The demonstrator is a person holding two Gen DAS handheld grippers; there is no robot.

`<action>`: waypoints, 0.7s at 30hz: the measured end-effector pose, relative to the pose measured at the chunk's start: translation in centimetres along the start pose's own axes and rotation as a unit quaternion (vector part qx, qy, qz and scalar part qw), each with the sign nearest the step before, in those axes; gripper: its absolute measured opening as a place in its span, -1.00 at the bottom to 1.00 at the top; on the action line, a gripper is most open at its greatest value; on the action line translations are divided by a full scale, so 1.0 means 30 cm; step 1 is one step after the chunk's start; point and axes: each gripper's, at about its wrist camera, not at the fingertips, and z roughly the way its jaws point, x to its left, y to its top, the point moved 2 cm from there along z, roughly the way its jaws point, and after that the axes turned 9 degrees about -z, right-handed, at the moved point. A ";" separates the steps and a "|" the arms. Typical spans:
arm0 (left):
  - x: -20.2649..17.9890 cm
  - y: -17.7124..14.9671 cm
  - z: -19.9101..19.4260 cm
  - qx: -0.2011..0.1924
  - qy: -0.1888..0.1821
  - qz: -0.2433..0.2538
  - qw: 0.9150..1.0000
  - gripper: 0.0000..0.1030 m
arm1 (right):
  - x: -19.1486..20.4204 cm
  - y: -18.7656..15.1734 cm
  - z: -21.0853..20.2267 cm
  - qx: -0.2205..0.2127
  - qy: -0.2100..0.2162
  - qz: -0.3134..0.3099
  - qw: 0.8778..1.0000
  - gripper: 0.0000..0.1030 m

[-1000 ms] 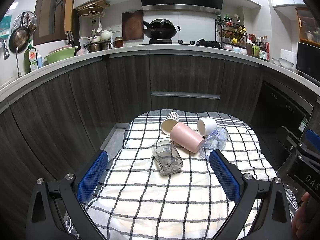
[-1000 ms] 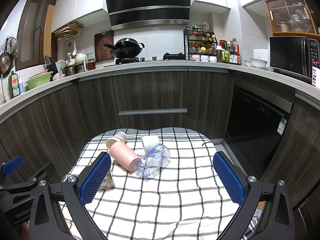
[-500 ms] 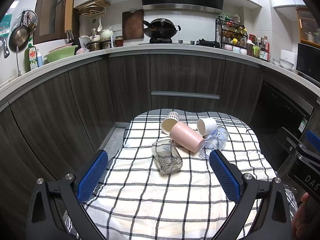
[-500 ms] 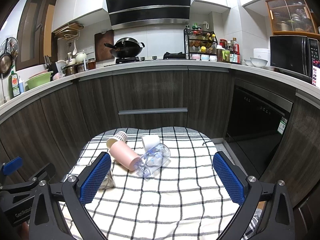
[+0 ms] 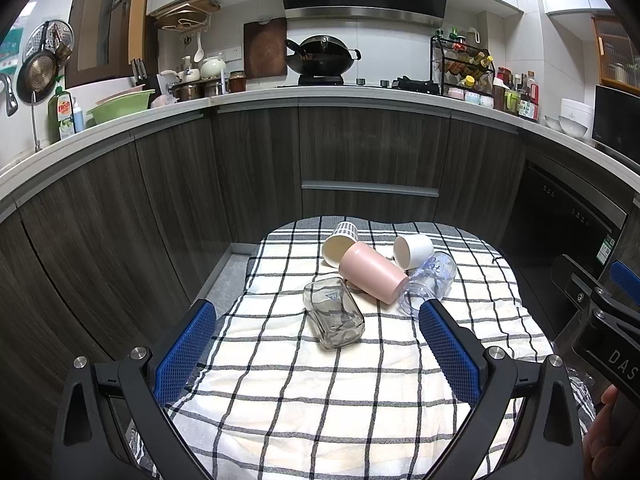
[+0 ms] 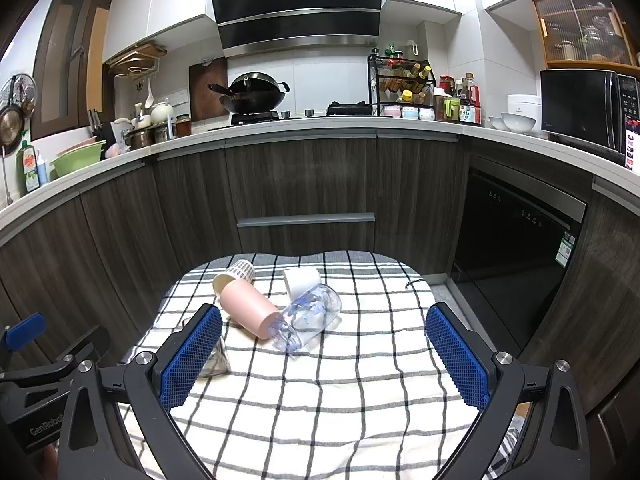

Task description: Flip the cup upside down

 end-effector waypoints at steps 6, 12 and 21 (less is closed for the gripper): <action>-0.003 -0.007 0.004 0.002 -0.001 0.001 1.000 1.00 | 0.001 -0.006 0.007 0.001 0.000 0.000 1.000 0.98; -0.006 -0.011 0.005 0.003 -0.001 0.002 1.000 1.00 | -0.001 -0.007 0.009 0.001 0.000 0.001 1.000 0.98; -0.015 -0.019 0.028 0.012 -0.006 0.004 1.000 1.00 | 0.004 -0.009 0.017 0.002 0.000 0.000 1.000 0.98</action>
